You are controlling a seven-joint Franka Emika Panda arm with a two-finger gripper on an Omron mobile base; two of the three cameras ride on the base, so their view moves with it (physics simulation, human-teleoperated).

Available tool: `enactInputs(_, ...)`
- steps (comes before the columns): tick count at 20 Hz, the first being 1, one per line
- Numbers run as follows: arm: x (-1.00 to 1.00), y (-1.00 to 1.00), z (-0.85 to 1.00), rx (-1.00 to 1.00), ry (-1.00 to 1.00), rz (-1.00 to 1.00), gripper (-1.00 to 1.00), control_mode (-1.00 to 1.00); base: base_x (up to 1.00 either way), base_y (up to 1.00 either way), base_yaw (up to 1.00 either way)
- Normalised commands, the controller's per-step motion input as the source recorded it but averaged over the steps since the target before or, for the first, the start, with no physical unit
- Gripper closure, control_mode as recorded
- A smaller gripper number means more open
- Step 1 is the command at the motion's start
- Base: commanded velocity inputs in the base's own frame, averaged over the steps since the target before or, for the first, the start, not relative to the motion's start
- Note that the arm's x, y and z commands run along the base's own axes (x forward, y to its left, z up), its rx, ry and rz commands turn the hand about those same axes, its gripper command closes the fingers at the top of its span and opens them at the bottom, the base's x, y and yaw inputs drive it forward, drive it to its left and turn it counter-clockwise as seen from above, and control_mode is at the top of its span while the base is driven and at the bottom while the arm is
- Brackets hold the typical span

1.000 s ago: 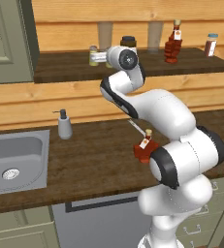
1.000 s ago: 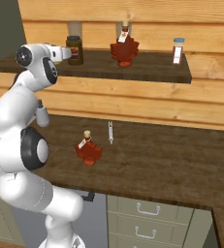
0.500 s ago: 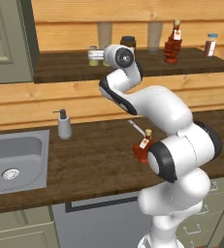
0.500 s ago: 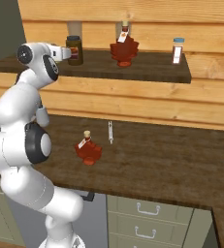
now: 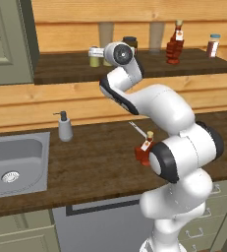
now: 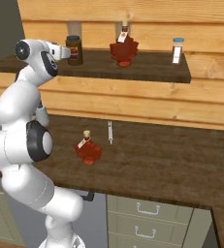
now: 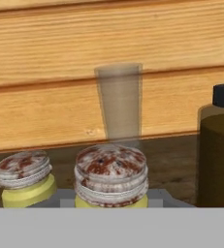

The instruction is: Put the shaker and condiment bottle from the counter next to their counterparts in the cabinet.

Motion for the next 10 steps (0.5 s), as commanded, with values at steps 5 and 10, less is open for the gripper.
enactInputs(5, 0.19, 0.07, -0.13, 0.0, 0.0, -0.01, -1.0, -1.0, 0.0, 0.0, 0.0)
enactInputs(10, 0.08, 0.0, -0.08, 0.0, 0.0, 0.0, -1.0, -1.0, 0.0, 0.0, 0.0)
